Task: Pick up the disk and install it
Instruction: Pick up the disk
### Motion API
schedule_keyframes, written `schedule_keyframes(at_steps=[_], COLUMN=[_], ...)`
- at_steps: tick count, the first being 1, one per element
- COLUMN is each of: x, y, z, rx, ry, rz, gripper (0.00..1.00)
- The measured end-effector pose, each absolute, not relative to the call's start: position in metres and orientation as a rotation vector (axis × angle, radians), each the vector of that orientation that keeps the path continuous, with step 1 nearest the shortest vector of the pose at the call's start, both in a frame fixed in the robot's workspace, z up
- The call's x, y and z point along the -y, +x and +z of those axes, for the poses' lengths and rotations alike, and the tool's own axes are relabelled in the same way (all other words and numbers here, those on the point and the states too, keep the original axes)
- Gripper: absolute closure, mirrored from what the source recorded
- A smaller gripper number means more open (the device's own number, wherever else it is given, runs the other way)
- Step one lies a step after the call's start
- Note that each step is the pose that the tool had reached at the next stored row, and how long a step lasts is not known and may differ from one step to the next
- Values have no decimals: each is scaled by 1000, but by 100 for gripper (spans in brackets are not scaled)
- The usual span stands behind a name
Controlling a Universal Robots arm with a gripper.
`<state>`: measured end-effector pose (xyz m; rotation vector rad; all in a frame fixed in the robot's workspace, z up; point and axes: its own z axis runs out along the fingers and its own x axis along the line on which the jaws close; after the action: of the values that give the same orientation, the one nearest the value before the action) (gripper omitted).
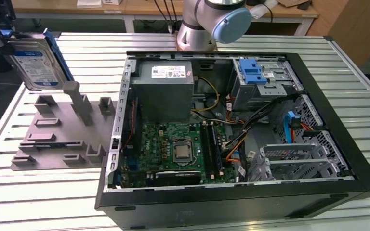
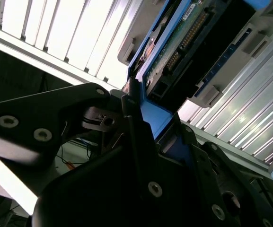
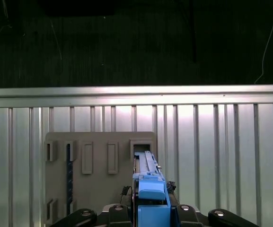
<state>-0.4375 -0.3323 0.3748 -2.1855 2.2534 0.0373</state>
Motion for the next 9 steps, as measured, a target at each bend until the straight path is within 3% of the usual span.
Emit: schedule_keyframes(at_steps=[9], x=[332], y=[-437], z=[381], rx=[-2253], ry=[-2186], rz=[37], gripper=[64])
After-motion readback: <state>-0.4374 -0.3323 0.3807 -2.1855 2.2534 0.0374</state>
